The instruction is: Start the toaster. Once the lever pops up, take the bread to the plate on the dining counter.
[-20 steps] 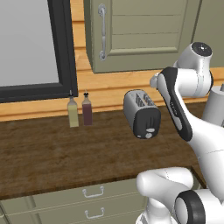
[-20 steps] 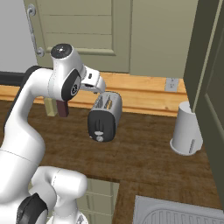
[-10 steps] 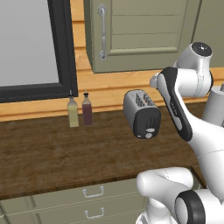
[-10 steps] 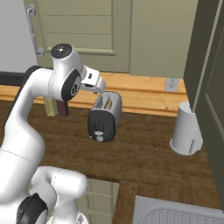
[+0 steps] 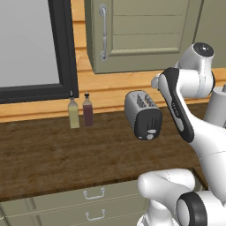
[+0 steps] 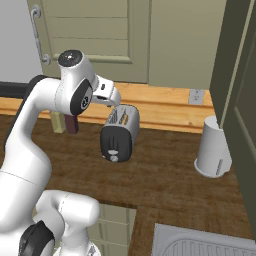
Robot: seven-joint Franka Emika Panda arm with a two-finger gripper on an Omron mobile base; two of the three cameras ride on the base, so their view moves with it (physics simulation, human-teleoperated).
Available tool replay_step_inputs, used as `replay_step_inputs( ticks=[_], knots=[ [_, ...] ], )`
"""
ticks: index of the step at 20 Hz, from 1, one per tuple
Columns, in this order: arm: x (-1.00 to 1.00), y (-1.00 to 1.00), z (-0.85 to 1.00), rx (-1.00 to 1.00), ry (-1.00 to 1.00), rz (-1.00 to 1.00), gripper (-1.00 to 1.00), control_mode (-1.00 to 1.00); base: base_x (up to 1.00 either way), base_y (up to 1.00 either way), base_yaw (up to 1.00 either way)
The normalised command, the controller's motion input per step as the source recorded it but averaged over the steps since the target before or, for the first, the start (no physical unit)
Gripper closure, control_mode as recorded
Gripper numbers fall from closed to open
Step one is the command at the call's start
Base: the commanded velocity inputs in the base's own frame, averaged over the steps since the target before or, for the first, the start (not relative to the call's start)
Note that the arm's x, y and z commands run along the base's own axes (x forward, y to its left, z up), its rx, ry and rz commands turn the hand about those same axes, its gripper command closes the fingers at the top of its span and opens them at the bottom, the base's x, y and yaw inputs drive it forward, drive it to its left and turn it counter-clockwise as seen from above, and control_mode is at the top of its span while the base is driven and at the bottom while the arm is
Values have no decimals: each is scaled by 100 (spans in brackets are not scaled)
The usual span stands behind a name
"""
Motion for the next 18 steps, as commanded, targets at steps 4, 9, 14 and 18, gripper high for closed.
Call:
replay_step_inputs(
  ticks=[4,9,14,18],
  knots=[
    [0,0,0,0,0,0,-100,-100,0,0,0],
    [0,0,0,0,0,0,-100,-100,0,0,0],
    [0,0,0,0,0,0,-100,-100,0,0,0],
    [0,0,0,0,0,0,-100,-100,0,0,0]
  ],
)
